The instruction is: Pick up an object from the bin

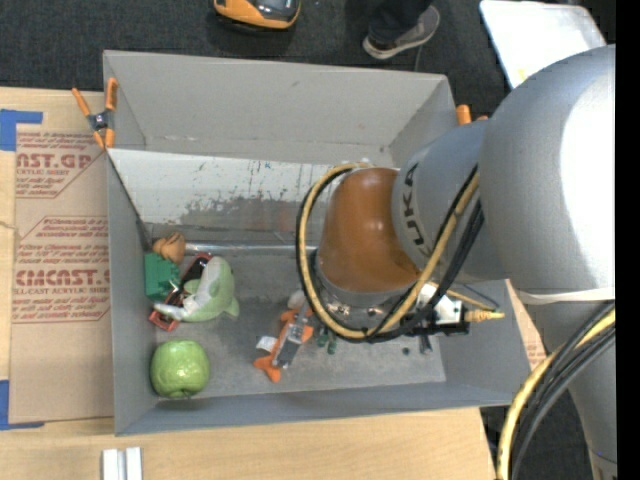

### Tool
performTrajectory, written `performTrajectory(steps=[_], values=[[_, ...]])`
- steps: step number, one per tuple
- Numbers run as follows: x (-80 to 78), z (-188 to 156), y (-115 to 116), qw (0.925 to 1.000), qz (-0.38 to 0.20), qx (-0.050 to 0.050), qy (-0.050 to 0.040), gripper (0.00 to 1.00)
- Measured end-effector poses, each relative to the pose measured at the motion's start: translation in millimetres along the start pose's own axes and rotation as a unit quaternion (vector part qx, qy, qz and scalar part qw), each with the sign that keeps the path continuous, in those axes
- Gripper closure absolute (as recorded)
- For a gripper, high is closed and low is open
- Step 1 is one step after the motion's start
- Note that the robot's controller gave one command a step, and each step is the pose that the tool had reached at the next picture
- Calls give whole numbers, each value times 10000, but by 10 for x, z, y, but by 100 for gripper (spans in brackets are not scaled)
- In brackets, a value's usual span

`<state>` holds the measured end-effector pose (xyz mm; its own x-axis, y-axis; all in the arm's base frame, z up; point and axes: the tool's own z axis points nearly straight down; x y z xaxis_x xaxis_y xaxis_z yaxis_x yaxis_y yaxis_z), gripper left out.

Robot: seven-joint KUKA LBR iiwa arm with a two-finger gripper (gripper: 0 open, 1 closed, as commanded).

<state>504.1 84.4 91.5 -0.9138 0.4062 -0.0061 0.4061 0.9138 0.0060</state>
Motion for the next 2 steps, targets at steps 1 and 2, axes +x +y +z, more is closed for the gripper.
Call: performTrajectory(steps=[1,2], values=[[-78,176,-388,10000,-19,-8,-36,100],[-82,176,-383,10000,-14,-6,-30,100]])
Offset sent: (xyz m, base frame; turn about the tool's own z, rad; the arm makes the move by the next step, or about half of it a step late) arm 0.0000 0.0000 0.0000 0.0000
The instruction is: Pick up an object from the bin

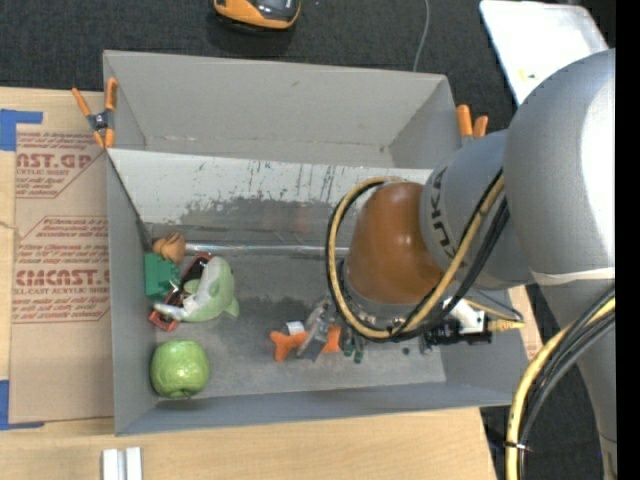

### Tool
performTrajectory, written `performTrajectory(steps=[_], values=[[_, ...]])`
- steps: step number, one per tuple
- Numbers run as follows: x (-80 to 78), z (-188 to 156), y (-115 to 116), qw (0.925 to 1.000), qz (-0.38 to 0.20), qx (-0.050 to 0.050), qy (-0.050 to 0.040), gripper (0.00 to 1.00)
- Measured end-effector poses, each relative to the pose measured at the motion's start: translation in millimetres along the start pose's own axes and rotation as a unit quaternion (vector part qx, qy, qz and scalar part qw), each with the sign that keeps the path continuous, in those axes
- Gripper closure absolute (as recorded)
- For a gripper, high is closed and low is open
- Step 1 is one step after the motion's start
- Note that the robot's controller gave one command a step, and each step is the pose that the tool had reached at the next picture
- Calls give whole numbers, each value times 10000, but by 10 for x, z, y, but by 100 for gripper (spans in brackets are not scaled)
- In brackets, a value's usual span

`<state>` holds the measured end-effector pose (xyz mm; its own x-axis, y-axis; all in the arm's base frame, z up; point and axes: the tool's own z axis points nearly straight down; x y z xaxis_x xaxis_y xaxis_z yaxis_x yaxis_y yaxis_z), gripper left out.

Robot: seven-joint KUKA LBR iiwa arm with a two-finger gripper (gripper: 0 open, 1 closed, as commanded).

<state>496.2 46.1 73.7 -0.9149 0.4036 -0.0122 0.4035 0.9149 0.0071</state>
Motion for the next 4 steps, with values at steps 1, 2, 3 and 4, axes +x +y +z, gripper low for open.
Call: performTrajectory(steps=[1,2,3,4], values=[[-332,11,601,9996,264,-17,-29,100],[41,-504,424,9998,164,45,54,100],[-161,-300,104,9979,651,-9,-17,100],[-64,-243,6,9983,576,24,26,100]])
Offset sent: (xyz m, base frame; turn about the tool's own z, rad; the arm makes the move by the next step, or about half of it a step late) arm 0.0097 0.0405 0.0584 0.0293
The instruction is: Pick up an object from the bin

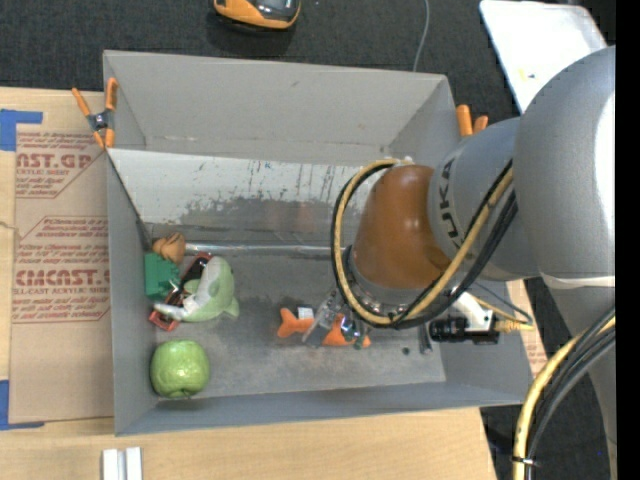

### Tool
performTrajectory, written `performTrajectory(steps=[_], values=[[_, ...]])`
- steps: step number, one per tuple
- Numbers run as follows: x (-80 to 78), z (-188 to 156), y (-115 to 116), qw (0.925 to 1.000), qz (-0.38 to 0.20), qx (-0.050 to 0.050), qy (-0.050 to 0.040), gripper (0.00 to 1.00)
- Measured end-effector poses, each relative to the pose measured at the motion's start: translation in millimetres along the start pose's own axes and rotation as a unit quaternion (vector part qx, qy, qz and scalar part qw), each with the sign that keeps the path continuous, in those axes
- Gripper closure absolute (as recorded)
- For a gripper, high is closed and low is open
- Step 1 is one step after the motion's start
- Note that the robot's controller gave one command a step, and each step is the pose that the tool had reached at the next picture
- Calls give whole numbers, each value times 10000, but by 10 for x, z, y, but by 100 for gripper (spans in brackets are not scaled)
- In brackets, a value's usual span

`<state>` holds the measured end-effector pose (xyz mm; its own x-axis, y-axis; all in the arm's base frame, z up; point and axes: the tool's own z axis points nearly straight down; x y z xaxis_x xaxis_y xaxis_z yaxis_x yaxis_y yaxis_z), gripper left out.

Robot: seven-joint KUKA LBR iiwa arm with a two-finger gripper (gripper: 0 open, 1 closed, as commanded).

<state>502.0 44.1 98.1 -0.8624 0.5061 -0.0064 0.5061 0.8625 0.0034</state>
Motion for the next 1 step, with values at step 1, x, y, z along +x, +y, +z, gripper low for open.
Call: performTrajectory(steps=[1], values=[[319,201,558,9975,707,-6,-11,100]])
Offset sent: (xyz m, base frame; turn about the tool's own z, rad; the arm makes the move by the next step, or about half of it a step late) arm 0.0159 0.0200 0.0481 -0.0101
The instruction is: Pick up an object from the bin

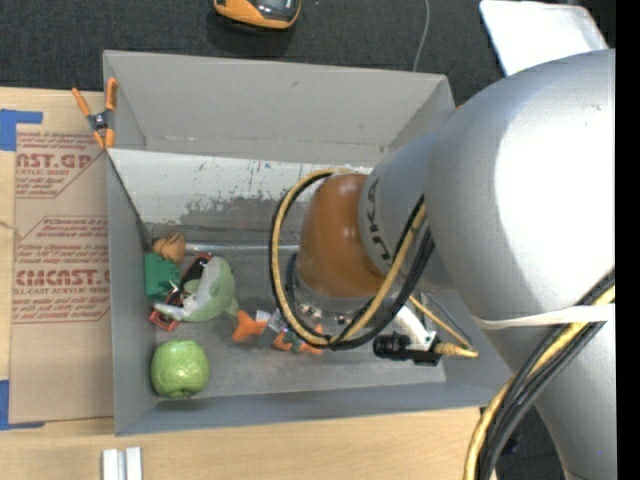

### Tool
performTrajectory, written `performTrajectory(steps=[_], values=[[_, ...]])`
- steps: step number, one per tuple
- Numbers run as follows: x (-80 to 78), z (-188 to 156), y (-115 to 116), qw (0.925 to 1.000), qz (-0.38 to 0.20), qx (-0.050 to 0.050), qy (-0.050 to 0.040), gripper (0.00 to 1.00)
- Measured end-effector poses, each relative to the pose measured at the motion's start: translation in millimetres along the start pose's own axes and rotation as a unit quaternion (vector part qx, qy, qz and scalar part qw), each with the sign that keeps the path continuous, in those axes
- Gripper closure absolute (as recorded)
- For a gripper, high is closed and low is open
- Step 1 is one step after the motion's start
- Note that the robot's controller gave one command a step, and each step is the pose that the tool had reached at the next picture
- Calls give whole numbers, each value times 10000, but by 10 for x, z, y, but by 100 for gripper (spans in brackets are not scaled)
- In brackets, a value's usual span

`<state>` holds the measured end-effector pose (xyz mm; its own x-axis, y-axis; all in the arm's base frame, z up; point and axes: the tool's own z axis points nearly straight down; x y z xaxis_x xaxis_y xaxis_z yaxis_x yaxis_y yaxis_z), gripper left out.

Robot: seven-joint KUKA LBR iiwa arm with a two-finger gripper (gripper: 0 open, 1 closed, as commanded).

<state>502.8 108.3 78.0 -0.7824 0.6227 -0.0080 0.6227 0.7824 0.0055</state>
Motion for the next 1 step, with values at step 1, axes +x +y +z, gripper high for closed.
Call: performTrajectory(steps=[1], values=[[-190,-469,-89,9981,-616,12,3,100]])
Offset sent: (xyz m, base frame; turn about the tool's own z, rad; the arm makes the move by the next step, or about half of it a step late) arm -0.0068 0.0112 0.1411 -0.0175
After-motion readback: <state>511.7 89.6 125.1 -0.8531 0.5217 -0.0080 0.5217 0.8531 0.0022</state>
